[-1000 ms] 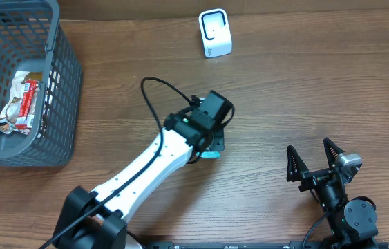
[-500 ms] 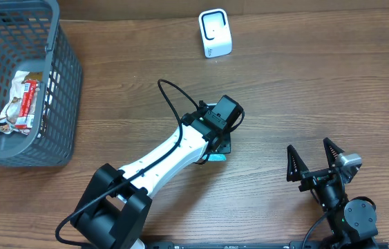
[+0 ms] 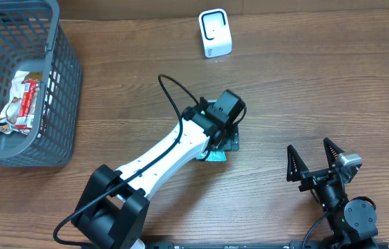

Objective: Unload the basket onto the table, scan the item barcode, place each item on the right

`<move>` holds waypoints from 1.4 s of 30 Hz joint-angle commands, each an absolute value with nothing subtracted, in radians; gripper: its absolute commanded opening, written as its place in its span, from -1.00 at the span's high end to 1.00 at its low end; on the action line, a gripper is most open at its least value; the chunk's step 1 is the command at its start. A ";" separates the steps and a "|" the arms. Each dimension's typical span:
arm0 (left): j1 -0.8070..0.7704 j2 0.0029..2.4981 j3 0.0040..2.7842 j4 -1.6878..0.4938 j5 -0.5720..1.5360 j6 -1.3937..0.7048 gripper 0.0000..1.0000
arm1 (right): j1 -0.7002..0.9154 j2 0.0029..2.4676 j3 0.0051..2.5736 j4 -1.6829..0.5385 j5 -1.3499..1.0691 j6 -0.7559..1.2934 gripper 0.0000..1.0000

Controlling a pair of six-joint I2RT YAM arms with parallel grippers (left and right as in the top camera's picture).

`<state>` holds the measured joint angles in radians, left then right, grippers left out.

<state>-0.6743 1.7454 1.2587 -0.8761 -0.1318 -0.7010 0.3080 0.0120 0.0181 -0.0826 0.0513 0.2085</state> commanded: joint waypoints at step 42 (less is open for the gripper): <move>-0.103 1.706 1.642 -1.318 0.007 -0.308 -0.57 | 0.305 0.007 0.008 -0.079 0.049 0.204 -1.00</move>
<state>-0.1005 1.7336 1.6222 -1.3010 -0.0814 -0.3828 0.3080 0.0120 0.0181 -0.0830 0.0513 0.2085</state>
